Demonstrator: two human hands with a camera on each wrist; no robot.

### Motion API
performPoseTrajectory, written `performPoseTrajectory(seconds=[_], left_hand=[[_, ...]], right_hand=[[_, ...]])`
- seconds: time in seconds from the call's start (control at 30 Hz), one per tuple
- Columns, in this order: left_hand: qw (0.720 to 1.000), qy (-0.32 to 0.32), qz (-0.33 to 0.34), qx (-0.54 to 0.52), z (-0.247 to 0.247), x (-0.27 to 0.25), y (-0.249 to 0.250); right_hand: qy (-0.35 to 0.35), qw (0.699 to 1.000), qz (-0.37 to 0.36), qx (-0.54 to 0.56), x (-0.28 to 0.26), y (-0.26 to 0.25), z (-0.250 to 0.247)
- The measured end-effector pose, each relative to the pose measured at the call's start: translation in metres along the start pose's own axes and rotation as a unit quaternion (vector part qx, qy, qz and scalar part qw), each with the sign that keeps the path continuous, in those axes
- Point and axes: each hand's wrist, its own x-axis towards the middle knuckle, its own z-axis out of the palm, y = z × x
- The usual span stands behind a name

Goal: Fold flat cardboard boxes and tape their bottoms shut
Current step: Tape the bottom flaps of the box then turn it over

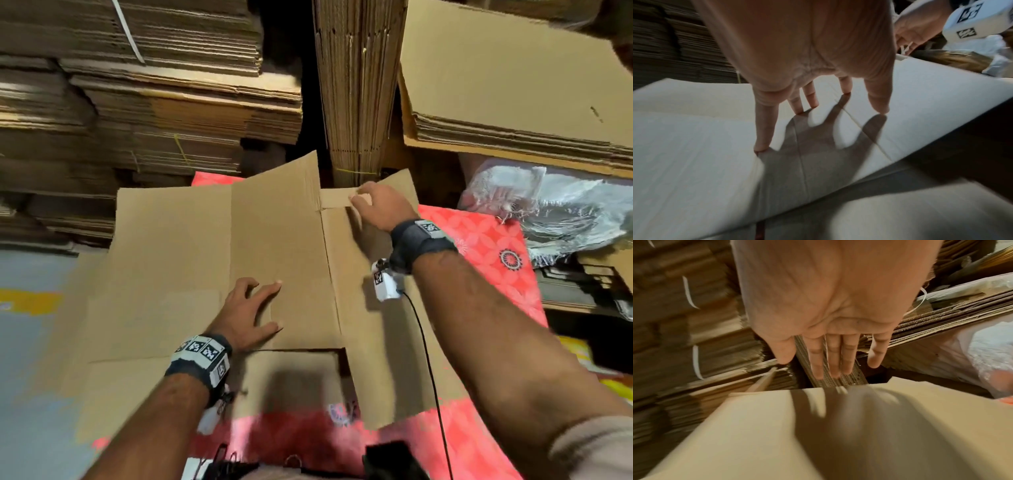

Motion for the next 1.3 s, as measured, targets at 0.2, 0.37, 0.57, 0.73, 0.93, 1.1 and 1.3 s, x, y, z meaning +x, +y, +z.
performPoseTrajectory(seconds=[0.2, 0.37, 0.57, 0.73, 0.93, 1.1, 1.3], left_hand=[[0.997, 0.052, -0.023, -0.055, 0.013, 0.001, 0.001], [0.993, 0.082, -0.059, -0.059, 0.009, 0.003, 0.025], [0.991, 0.111, -0.074, -0.01, 0.001, 0.022, 0.075], [0.996, 0.071, 0.019, 0.047, 0.008, 0.04, 0.095], [0.981, -0.103, -0.109, 0.127, 0.048, 0.036, 0.072], [0.961, -0.164, -0.137, 0.173, 0.055, 0.049, 0.071], [0.962, -0.18, -0.142, 0.146, 0.045, 0.048, 0.073]], right_hand=[[-0.193, 0.974, 0.093, -0.081, 0.066, 0.039, 0.013], [-0.291, 0.948, 0.125, 0.022, 0.069, 0.023, -0.005], [-0.067, 0.983, -0.167, 0.036, -0.011, -0.031, 0.034], [0.005, 0.986, -0.165, -0.004, -0.061, -0.027, 0.096], [-0.141, 0.971, -0.181, -0.065, -0.093, 0.066, 0.173], [-0.157, 0.964, -0.186, -0.106, -0.082, 0.067, 0.176], [-0.206, 0.953, -0.162, -0.151, -0.07, 0.064, 0.174]])
